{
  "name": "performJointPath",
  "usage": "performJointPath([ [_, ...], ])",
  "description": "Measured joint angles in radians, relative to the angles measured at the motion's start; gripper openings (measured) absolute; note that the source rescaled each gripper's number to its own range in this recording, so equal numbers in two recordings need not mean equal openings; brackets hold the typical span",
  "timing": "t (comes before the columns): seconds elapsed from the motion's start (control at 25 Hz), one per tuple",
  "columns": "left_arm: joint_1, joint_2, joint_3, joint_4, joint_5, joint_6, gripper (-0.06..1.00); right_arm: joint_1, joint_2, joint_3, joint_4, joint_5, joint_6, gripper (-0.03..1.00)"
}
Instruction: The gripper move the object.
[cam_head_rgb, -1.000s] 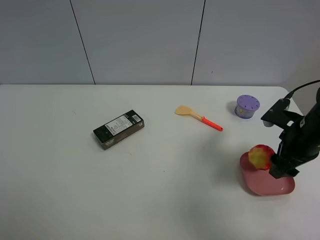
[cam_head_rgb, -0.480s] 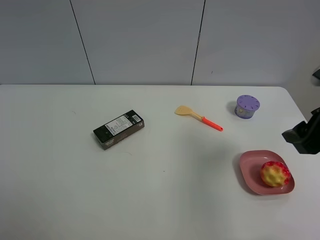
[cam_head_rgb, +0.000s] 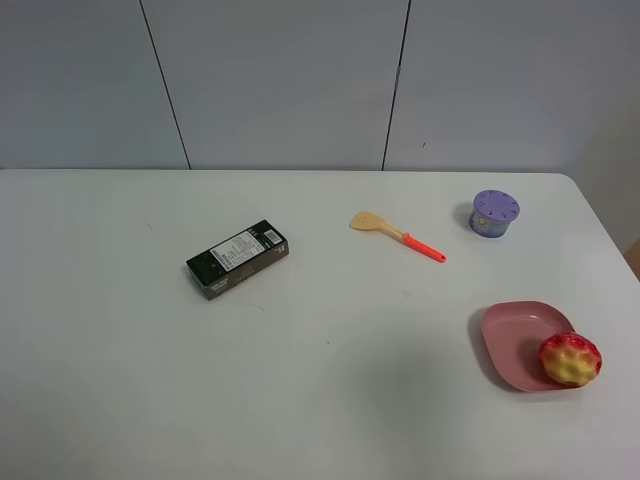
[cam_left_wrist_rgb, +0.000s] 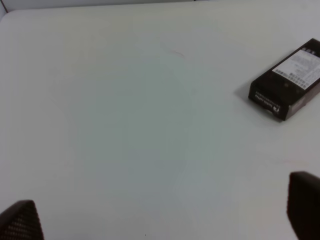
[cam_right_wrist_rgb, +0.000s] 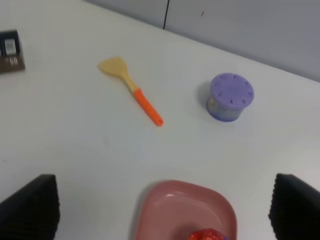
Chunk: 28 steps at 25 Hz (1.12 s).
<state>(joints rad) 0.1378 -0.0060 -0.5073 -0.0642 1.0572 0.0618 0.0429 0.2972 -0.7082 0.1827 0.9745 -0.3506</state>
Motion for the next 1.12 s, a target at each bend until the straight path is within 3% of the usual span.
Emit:
performJointPath([
  [0.08,0.000,0.000,0.000,0.000,0.000,0.000,1.00,-0.006,-0.067,0.000,0.005,0.000,0.099,0.69],
  [0.28,0.000,0.000,0.000,0.000,0.000,0.000,1.00,-0.006,-0.216,0.000,-0.002,0.015,0.261,0.72],
  [0.64,0.000,0.000,0.000,0.000,0.000,0.000,1.00,-0.006,-0.300,0.032,-0.090,0.189,0.208,0.71],
  [0.8,0.000,0.000,0.000,0.000,0.000,0.000,1.00,-0.012,-0.300,0.156,-0.109,0.187,0.228,0.71],
  [1.12,0.000,0.000,0.000,0.000,0.000,0.000,1.00,-0.058,-0.300,0.201,-0.120,0.099,0.239,0.71],
])
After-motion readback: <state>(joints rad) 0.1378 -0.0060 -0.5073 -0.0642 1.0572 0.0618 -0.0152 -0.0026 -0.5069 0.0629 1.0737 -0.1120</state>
